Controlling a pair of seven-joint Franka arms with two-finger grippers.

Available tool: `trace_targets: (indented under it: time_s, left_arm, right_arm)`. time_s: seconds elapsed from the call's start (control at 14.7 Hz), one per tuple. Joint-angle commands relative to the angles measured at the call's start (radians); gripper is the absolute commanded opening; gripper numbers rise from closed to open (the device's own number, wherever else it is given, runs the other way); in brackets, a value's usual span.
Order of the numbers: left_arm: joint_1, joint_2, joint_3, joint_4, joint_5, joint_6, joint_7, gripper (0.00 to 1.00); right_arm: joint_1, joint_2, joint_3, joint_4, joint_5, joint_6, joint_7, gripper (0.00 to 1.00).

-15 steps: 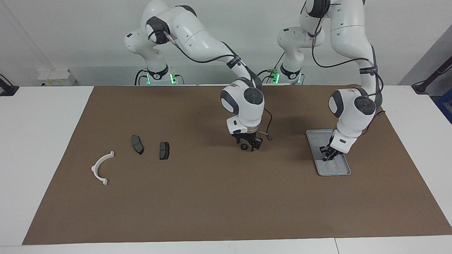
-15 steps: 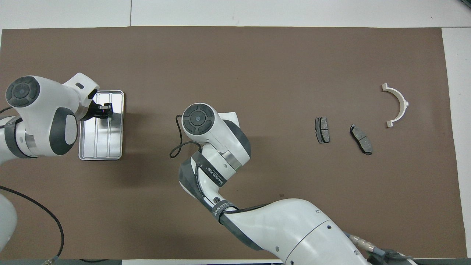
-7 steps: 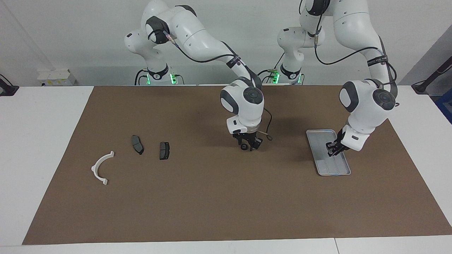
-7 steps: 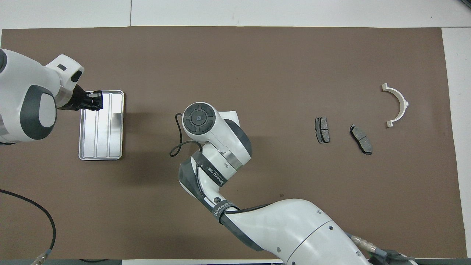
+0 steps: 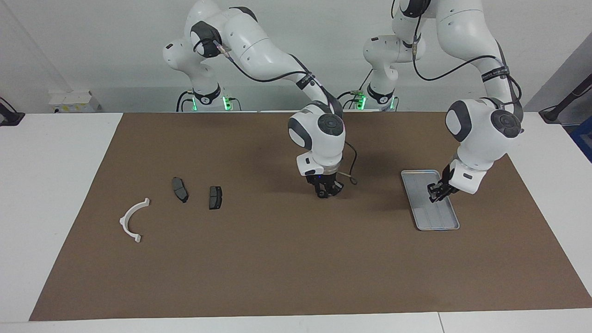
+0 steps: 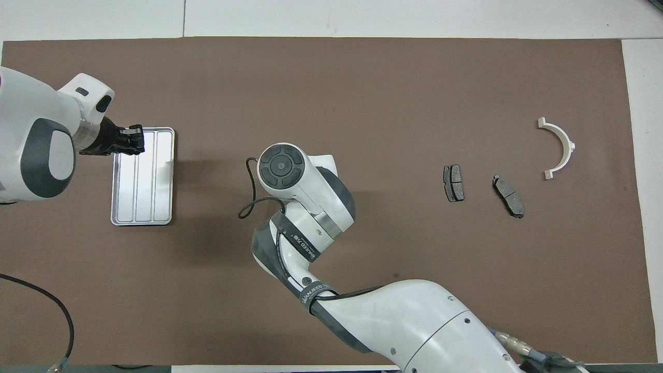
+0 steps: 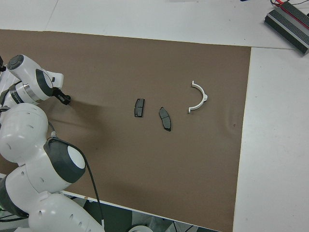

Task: Place bearing gear from tray to pile

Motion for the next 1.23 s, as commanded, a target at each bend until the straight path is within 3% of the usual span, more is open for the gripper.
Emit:
trace_targets:
  time_s: [0.0, 0.2, 0.34, 0.55, 0.89, 1.16]
  left_arm:
    - [-0.001, -0.014, 0.001, -0.004, -0.015, -0.020, -0.014, 0.12]
    - [-0.003, -0.015, -0.005, -0.003, -0.015, -0.020, -0.039, 0.12]
    - [-0.003, -0.017, -0.008, -0.001, -0.015, -0.022, -0.047, 0.13]
    - [-0.049, -0.031, -0.008, 0.020, -0.015, -0.060, -0.131, 0.13]
    - [-0.251, -0.028, -0.007, 0.105, 0.000, -0.163, -0.450, 0.13]
    - [-0.435, -0.012, -0.007, 0.106, 0.043, -0.115, -0.686, 0.13]
  right_arm:
    - [-0.015, 0.018, 0.002, -0.014, -0.015, 0.028, 0.016, 0.00]
    - [-0.039, 0.007, -0.001, 0.003, -0.016, -0.024, 0.001, 0.00]
    - [-0.067, -0.021, -0.001, 0.055, -0.009, -0.149, -0.069, 0.00]
    - [-0.146, -0.122, 0.004, 0.104, -0.001, -0.297, -0.247, 0.00]
    - [-0.300, -0.298, -0.004, 0.106, -0.006, -0.524, -0.704, 0.00]
    - [-0.465, -0.334, -0.007, 0.094, -0.018, -0.546, -1.088, 0.00]
